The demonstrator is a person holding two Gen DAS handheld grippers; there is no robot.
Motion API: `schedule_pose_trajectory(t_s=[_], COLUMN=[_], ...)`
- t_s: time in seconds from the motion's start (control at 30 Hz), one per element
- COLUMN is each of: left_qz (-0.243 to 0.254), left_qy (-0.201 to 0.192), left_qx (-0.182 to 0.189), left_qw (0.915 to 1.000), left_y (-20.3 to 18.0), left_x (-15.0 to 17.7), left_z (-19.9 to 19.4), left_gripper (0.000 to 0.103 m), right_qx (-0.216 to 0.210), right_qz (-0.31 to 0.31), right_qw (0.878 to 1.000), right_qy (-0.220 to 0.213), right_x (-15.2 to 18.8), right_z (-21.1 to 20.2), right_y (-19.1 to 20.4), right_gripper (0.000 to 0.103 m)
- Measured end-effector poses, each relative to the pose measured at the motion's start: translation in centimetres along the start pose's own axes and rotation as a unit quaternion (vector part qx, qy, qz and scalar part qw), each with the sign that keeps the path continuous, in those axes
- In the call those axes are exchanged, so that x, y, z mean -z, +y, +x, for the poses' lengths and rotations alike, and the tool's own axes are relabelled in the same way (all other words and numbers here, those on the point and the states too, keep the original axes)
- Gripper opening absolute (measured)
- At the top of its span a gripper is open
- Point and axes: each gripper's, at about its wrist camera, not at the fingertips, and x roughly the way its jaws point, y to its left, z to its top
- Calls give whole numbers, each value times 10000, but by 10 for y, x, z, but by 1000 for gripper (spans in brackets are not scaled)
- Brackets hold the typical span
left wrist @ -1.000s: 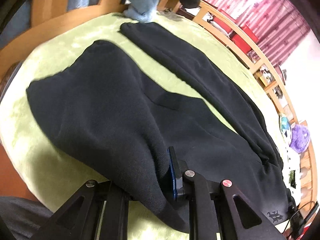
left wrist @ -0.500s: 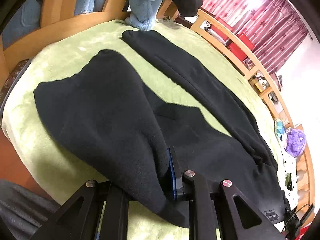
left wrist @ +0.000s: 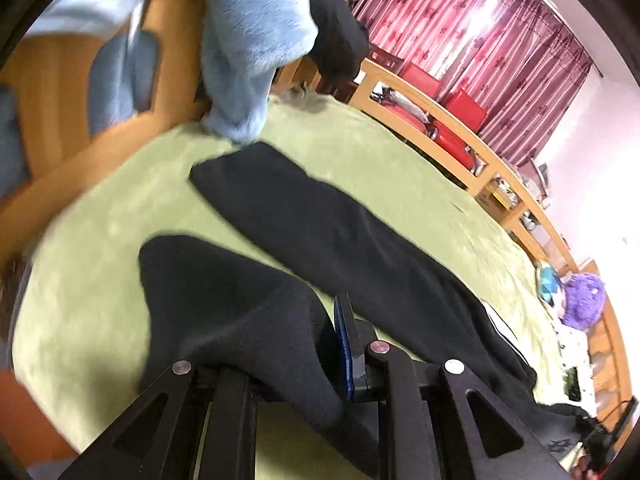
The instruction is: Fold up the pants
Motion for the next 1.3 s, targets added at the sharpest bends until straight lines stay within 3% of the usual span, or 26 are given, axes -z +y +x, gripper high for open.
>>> schedule_pose_trajectory(t_s=[0.37,0.53,0.7,0.83,0.87,0.9,0.93,0.97,1.0,1.13,1.2,1.3], left_qz=[-57,-203,-196,-33,36,116,161,235,333,743,809,848], left_qy=[110,52,-72,182,350,467,489,448,386,283,366,603], left_qx=[-157,-134,-140,-381,-509,-486,-439,-428,-426,-291,-117,68], left_qw=[9998,9997,9997,9991,9981,9977,9977,9978,9978,9964,9960,9946], left_y=[-55,-70,-80,-86,-87,-89,-89,-91,-93,-102,-101,-93], left_x=[-70,-93,-107,-100,-97,-94,-93,-88,-86,-76,-65,-38], left_z=[115,165,207,233,238,239,237,229,219,175,155,136], left_gripper=[17,17,17,18,28,45,53,68,74,81,84,84], right_qx=[9,61,257,654,729,749,763,764,742,667,623,656], right_qz=[-310,-372,-323,-405,-430,-448,-472,-506,-550,-818,-943,-1094], right_qw=[9994,9992,9990,9966,9952,9942,9930,9918,9913,9909,9910,9892], right_qy=[143,-112,-168,280,497,633,770,889,938,831,719,719], right_x=[-92,-125,-131,-115,-110,-106,-104,-103,-102,-90,-80,-52], right_z=[125,173,215,251,258,260,260,256,251,211,190,160], right_y=[40,51,50,38,33,31,29,28,29,38,43,40], right_gripper=[8,8,9,11,14,22,29,48,60,63,70,73])
